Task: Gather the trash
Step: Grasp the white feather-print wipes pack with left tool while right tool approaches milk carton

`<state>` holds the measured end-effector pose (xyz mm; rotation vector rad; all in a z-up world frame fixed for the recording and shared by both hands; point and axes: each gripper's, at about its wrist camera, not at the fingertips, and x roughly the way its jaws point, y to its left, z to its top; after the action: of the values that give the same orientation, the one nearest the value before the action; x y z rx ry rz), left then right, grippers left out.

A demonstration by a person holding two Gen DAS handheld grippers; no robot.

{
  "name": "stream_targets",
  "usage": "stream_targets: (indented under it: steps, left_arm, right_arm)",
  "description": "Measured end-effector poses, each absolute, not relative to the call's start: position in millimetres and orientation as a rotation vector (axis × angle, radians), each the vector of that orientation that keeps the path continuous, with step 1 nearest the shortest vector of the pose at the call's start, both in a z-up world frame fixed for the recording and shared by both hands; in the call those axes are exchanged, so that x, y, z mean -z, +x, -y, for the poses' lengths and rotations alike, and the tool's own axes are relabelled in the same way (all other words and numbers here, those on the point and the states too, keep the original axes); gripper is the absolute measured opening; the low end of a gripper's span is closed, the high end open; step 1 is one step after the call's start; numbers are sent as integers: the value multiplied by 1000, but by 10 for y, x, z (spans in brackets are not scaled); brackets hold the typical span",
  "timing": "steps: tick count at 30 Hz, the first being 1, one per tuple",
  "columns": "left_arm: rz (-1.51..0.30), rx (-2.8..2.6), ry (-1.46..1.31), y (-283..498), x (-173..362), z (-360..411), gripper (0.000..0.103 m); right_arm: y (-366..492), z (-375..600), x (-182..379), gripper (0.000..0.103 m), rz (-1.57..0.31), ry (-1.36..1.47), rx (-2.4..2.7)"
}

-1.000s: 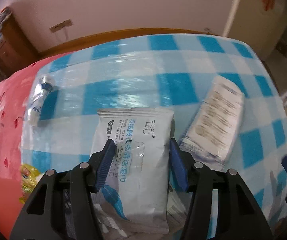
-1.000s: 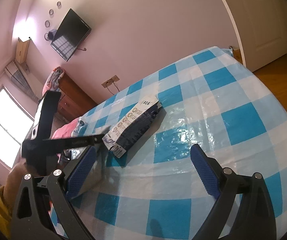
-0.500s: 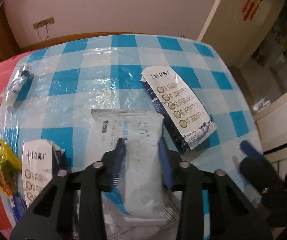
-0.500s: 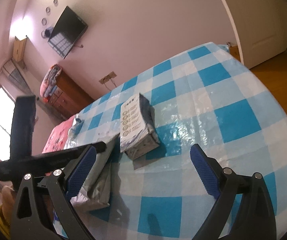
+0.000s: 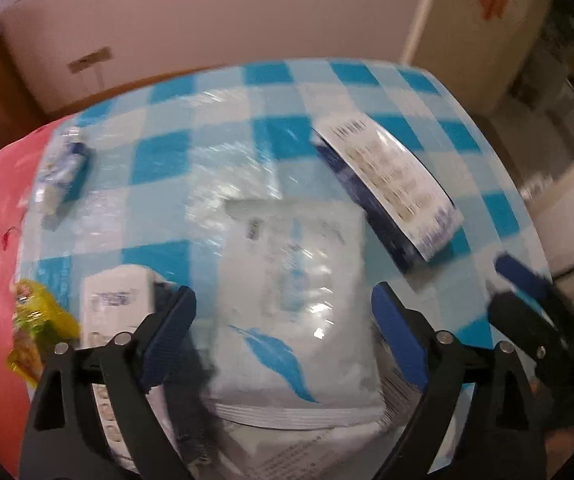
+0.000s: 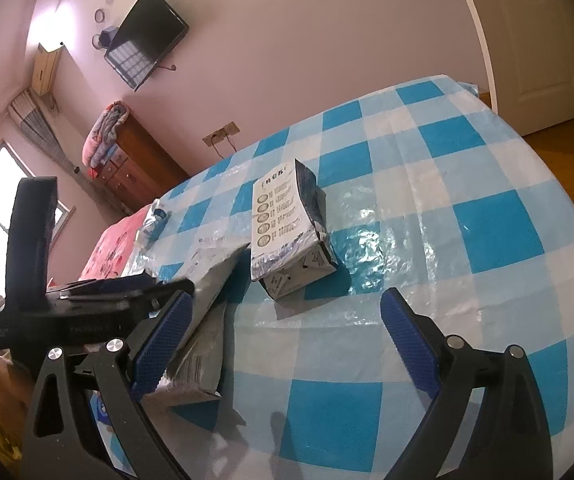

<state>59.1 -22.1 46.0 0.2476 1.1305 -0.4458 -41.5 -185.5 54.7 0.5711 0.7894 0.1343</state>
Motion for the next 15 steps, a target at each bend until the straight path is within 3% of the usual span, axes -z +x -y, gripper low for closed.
stream_targets:
  steps: [7,9,15]
  left_arm:
    - [-1124,429,276,583,-323,279,91]
    - [-1121,408,256,603,-319,242,79]
    - [-1111,402,210,592,-338,196,75]
  right_arm:
    - [-414,1837,-542,94,-791,553,-135]
    - [-410,1845,-531,94,-794,553,-133]
    - [-378,1837,-481,94,-814,554,-142]
